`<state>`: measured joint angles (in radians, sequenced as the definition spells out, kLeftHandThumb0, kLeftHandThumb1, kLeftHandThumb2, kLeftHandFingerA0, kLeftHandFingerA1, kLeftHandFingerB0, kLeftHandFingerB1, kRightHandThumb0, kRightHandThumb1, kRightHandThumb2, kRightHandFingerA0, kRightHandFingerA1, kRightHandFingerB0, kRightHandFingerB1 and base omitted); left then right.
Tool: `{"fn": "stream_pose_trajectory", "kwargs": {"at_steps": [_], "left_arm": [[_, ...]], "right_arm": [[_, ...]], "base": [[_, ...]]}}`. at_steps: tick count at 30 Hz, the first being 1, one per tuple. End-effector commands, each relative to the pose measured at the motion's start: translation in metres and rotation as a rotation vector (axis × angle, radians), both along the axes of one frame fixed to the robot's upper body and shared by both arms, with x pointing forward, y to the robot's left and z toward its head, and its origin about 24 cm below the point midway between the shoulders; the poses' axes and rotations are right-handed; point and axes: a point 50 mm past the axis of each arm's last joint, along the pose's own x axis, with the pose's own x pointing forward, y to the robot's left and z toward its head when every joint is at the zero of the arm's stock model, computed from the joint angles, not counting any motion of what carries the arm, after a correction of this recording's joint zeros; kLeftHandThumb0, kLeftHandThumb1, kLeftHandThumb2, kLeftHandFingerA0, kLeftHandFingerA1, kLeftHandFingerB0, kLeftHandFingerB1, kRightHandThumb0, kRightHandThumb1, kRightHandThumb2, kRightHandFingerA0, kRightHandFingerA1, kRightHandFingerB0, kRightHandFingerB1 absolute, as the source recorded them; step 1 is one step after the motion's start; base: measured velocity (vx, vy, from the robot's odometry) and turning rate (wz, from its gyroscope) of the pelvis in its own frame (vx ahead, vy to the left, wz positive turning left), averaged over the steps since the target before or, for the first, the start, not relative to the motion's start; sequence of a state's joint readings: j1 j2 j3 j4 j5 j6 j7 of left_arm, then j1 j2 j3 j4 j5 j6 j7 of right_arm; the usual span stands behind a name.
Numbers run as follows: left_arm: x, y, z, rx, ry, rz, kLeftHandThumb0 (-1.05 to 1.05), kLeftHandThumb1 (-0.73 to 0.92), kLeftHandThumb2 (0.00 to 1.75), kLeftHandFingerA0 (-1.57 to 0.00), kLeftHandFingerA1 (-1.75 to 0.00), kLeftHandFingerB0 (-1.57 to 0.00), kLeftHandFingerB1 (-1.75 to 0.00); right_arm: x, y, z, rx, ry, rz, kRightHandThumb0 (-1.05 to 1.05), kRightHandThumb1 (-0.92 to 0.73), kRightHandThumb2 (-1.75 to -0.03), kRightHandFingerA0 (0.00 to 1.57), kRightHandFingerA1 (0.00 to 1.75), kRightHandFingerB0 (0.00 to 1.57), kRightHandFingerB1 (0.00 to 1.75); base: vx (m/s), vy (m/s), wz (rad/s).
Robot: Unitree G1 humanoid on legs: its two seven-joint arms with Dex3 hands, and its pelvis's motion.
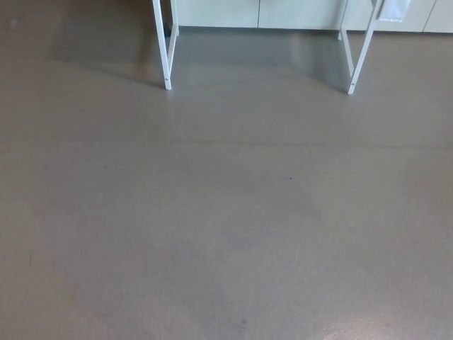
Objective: The robot walks towards a desk on which a file tray is kept in the middle and a toilet paper roll is kept on its right. The robot uses its right hand to hook on finger in the gap of the roll and grabs it, lifts it and places it on the tray.
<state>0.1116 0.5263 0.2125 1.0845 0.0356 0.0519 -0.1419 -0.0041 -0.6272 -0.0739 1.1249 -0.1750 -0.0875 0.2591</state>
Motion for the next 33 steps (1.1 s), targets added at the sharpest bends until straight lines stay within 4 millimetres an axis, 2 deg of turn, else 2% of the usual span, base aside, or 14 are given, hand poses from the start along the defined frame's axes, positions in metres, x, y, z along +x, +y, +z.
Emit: {"fn": "stream_pose_trajectory", "kwargs": {"at_steps": [1,3,10,11,12,13,20,21,22,23,24,25,28,33], "left_arm": [[-0.0001,0.0028,0.0026,-0.028,-0.006,-0.001,-0.74,0.80,0.64,-0.34,-0.69,-0.35,-0.61],[-0.0002,0.0023,0.0012,-0.027,0.010,0.010,-0.74,0.80,0.64,-0.33,-0.69,-0.36,-0.61],[-0.0017,0.0022,0.0003,-0.046,-0.005,0.040,-0.74,0.78,0.63,-0.30,-0.70,-0.33,-0.63],[-0.0019,0.0024,0.0005,-0.053,-0.014,0.048,-0.74,0.76,0.63,-0.27,-0.70,-0.30,-0.63],[-0.0020,0.0025,0.0005,-0.056,-0.017,0.052,-0.74,0.76,0.63,-0.27,-0.70,-0.30,-0.63],[-0.0020,0.0025,0.0005,-0.046,-0.011,0.041,-0.75,0.78,0.63,-0.31,-0.71,-0.33,-0.64],[-0.0029,0.0025,0.0001,-0.049,-0.013,0.042,-0.73,0.78,0.63,-0.30,-0.68,-0.33,-0.62],[-0.0031,0.0025,0.0000,-0.046,-0.005,0.036,-0.73,0.80,0.64,-0.29,-0.67,-0.34,-0.61],[-0.0032,0.0025,0.0000,-0.045,-0.001,0.036,-0.72,0.78,0.63,-0.31,-0.68,-0.34,-0.62],[-0.0032,0.0025,-0.0002,-0.045,-0.007,0.051,-0.72,0.78,0.63,-0.31,-0.68,-0.34,-0.62],[-0.0032,0.0022,-0.0008,-0.053,-0.014,0.068,-0.72,0.78,0.63,-0.31,-0.69,-0.35,-0.63],[-0.0035,0.0023,-0.0008,-0.032,0.007,0.027,-0.73,0.80,0.63,-0.33,-0.69,-0.36,-0.62],[-0.0035,0.0022,-0.0006,-0.048,-0.014,0.028,-0.71,0.80,0.64,-0.29,-0.67,-0.32,-0.61],[-0.0042,0.0023,-0.0011,-0.032,0.003,0.028,-0.75,0.78,0.63,-0.32,-0.70,-0.37,-0.64]], "right_arm": [[0.0005,-0.0060,0.0074,0.033,-0.022,0.019,-0.84,-0.50,-0.90,0.01,0.23,0.08,0.35],[0.0024,-0.0067,0.0082,0.036,-0.026,0.009,-0.89,-0.53,-0.90,0.00,0.16,0.08,0.32],[0.0030,-0.0077,0.0098,0.014,-0.016,0.035,-0.79,-0.48,-0.90,0.03,0.31,0.08,0.35],[0.0026,-0.0078,0.0100,0.024,-0.023,0.031,-0.79,-0.61,-0.59,0.02,0.34,0.10,0.31],[0.0024,-0.0078,0.0100,0.029,-0.026,0.029,-0.79,-0.61,-0.59,0.02,0.34,0.10,0.31],[0.0029,-0.0077,0.0097,0.031,-0.025,0.024,-0.78,-0.47,-0.88,0.04,0.34,0.08,0.38],[0.0057,-0.0071,0.0101,0.009,-0.019,0.050,-0.79,-0.49,-0.91,0.02,0.33,0.08,0.36],[0.0061,-0.0072,0.0103,0.017,-0.023,0.044,-0.78,-0.62,-0.59,0.00,0.35,0.10,0.31],[0.0059,-0.0075,0.0105,0.022,-0.015,0.043,-0.85,-0.52,-0.91,0.00,0.25,0.04,0.27],[0.0061,-0.0077,0.0107,0.017,0.004,0.055,-0.85,-0.52,-0.91,0.00,0.25,0.04,0.27],[0.0086,-0.0088,0.0129,0.003,0.020,0.076,-0.83,-0.64,-0.60,0.00,0.32,0.05,0.30],[0.0072,-0.0080,0.0121,0.024,-0.007,0.066,-0.88,-0.53,-0.91,0.01,0.23,0.04,0.23],[0.0065,-0.0068,0.0093,0.071,-0.064,-0.022,-0.79,-0.47,-0.88,0.00,0.25,0.09,0.34],[0.0073,-0.0060,0.0099,0.090,-0.078,-0.013,-0.82,-0.49,-0.86,0.00,0.24,0.02,0.29]], "base": [[0.00,0.000,0.00],[0.00,0.000,0.00],[0.00,0.000,0.00],[0.00,0.000,0.00],[0.00,0.000,0.00],[0.00,0.000,0.00],[0.03,0.008,-0.04],[0.10,-0.010,0.08],[0.09,-0.016,0.08],[0.09,-0.024,0.43],[0.09,-0.024,-0.03],[0.10,-0.011,-0.09],[0.00,0.000,0.00],[0.09,0.221,0.00]]}}
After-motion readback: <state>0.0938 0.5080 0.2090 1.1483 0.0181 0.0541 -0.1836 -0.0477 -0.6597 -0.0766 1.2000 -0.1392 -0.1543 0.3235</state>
